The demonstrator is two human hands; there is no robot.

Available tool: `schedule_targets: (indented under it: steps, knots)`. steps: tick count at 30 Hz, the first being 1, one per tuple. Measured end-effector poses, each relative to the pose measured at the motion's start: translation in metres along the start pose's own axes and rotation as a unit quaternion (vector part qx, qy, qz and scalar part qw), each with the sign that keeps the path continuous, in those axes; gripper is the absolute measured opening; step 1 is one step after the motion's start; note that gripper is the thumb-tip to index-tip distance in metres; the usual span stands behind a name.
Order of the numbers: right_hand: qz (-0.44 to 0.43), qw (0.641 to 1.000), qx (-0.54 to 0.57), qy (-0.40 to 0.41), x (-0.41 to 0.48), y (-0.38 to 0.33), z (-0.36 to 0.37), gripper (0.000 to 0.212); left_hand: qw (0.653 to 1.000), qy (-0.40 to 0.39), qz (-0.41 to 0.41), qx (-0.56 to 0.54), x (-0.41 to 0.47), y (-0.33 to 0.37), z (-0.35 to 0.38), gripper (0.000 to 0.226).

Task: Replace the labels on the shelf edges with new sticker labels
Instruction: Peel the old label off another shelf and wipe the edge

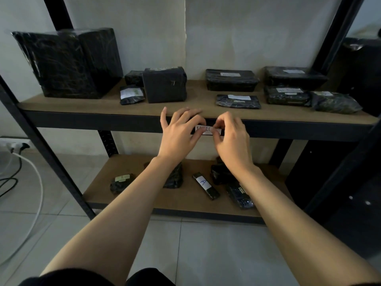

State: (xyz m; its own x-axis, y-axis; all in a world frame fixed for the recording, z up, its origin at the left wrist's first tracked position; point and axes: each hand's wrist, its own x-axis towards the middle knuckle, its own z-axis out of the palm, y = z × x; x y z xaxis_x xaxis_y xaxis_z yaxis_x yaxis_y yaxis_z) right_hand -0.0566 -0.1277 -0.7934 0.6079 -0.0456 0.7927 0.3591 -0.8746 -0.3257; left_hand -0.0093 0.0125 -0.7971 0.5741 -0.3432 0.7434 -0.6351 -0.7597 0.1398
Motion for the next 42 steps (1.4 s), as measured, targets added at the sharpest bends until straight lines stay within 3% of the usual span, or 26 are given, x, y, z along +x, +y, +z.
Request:
schedule_targets:
  steps: [3,7,16,24,31,35,42]
  knots:
    - [0.031,0.998,0.046,-0.006,0.001,0.008,-0.003,0.014,1.000,0.004,-0.013,-0.008,0.002,0.001,0.001,0.010]
    - [0.025,0.997,0.050,0.045,0.009,0.012,-0.007,0.010,1.000,0.012,-0.022,-0.002,0.003,0.004,0.002,0.006]
    - [-0.001,0.997,-0.024,-0.068,0.025,0.016,-0.009,0.020,1.000,0.011,-0.024,0.001,0.005,0.005,0.002,0.005]
    - [0.028,0.995,-0.025,-0.091,0.030,0.018,-0.007,0.022,0.999,0.014,-0.038,-0.030,0.006,0.009,0.002,0.024]
    - [0.039,0.994,0.015,-0.099,0.032,0.020,-0.007,0.019,0.999,0.009,-0.020,-0.038,0.007,0.010,0.005,0.005]
    - [0.043,0.995,0.016,-0.091,0.033,0.020,-0.007,0.012,0.999,0.001,-0.007,-0.039,0.008,0.008,0.004,0.005]
    - [0.019,0.994,-0.042,-0.104,0.031,0.017,-0.007,0.017,0.999,-0.016,-0.006,-0.049,0.011,0.005,0.002,0.006]
